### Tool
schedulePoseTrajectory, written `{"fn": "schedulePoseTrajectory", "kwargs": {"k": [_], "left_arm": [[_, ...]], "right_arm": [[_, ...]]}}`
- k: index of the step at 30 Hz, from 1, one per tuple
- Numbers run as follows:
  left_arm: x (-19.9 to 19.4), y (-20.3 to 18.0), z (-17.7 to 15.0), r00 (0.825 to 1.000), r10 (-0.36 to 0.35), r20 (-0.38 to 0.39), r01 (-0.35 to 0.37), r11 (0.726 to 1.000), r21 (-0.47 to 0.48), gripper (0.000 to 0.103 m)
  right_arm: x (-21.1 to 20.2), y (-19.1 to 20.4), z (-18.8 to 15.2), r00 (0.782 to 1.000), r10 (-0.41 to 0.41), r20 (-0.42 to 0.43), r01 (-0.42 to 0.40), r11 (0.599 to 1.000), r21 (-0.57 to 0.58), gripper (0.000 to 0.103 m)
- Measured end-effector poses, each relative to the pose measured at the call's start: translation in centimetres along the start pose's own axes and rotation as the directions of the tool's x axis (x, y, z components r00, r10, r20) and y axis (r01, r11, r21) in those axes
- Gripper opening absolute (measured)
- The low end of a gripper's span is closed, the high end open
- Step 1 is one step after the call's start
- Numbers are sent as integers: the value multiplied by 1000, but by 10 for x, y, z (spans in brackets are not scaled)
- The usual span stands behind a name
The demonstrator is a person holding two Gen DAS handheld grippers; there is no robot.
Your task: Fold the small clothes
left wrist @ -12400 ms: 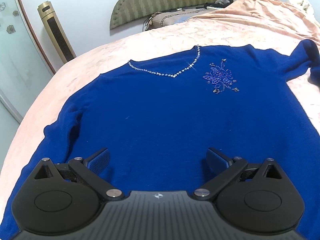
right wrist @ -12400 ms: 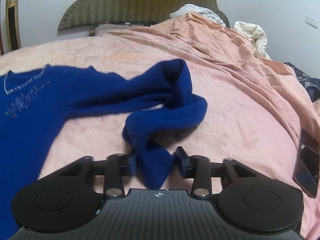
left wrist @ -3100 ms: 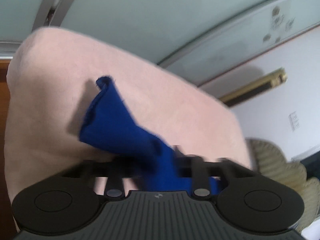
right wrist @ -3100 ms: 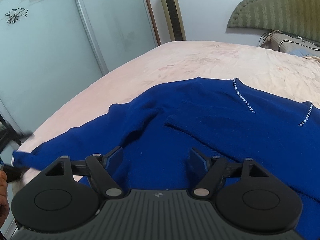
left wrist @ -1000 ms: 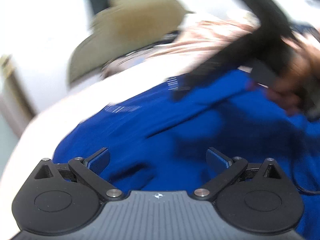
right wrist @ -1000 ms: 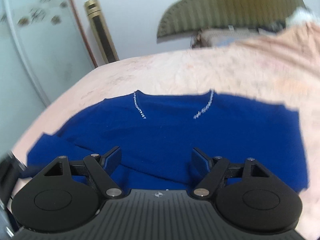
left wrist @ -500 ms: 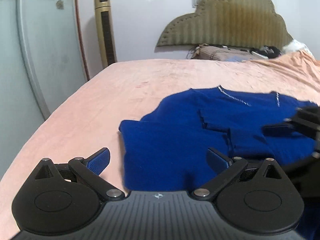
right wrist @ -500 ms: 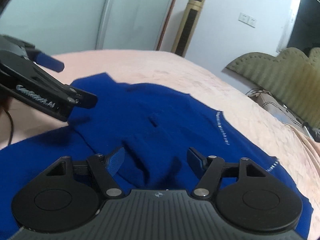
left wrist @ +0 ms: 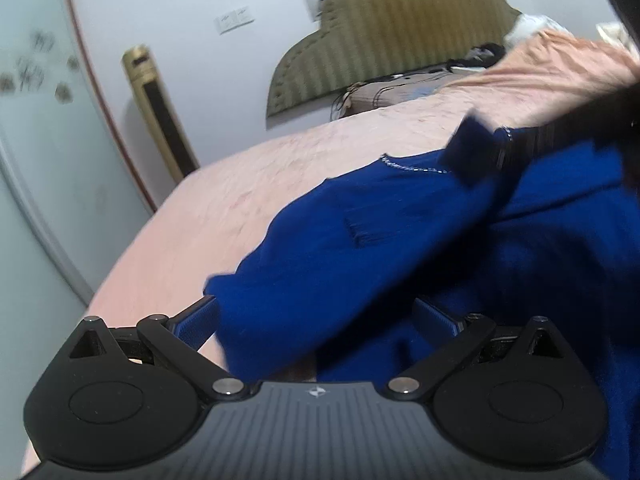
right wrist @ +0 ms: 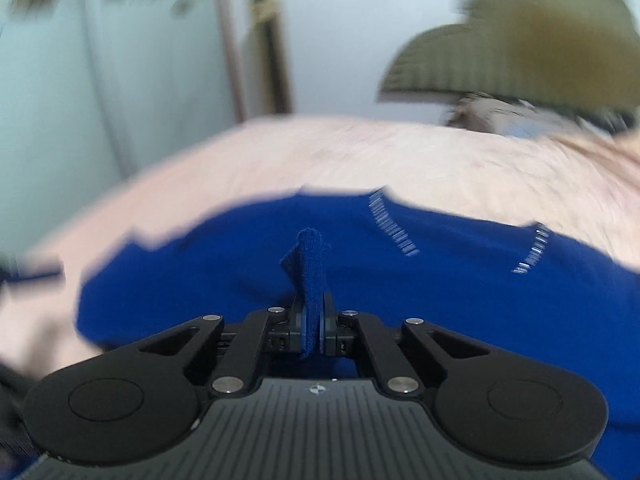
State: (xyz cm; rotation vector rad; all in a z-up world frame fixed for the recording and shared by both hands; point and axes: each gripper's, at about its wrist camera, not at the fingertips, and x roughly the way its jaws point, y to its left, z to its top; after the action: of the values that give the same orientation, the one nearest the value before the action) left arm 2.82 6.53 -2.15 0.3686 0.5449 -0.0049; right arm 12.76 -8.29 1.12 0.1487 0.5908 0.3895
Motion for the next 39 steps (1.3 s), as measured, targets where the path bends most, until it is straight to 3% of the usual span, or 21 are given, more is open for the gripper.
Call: {"fn": "schedulePoseTrajectory", "kwargs": {"k": [3, 7, 12, 15, 19, 20, 21, 22, 27, 30, 34, 39], "left_arm": [[4, -13, 0, 1000, 10, 5, -10, 998, 60, 103], [11, -22, 0, 1000, 0, -5, 1, 996, 85, 103], [19, -25, 3, 1000, 4, -23, -2, 996, 90, 103], [18, -23, 4, 1000, -3, -17, 4, 996, 88, 103], [20, -11, 7, 1000, -5, -21, 5, 999, 46, 103], [21, -7, 8, 1000, -7, -29, 7, 1000, 22, 103], [22, -3, 9, 999, -10, -38, 9, 1000, -4, 103], [22, 2, 10, 999, -17, -46, 16, 999, -35, 103], [16, 1, 17, 998, -60, -31, 57, 996, -75, 103], [15, -15, 23, 999, -52, -13, 52, 999, -15, 103], [20, -29, 27, 1000, -10, 15, 9, 1000, 30, 103], [37, -15, 27, 999, 14, -42, -16, 999, -50, 103]], "right_arm": [[-15, -39, 0, 999, -31, 13, 28, 987, 159, 7], [-14, -67, -17, 996, -15, -87, 37, 966, 257, 8], [-5, -89, -33, 990, 42, -136, 18, 910, 414, 28], [-1, -91, -31, 990, 66, -123, -4, 897, 442, 32], [0, -98, -30, 990, 93, -106, -30, 873, 487, 31], [0, -101, -30, 989, 107, -104, -40, 862, 506, 28], [2, -103, -29, 987, 118, -110, -44, 854, 519, 19], [4, -104, -27, 985, 126, -120, -46, 854, 518, 11], [15, -83, 9, 976, 173, -130, -96, 884, 458, 10], [24, -62, 49, 980, 180, -85, -134, 912, 389, 10], [10, -46, 99, 984, 168, 63, -179, 930, 321, 10], [-27, -79, 110, 979, 30, 204, -97, 941, 325, 10]]}}
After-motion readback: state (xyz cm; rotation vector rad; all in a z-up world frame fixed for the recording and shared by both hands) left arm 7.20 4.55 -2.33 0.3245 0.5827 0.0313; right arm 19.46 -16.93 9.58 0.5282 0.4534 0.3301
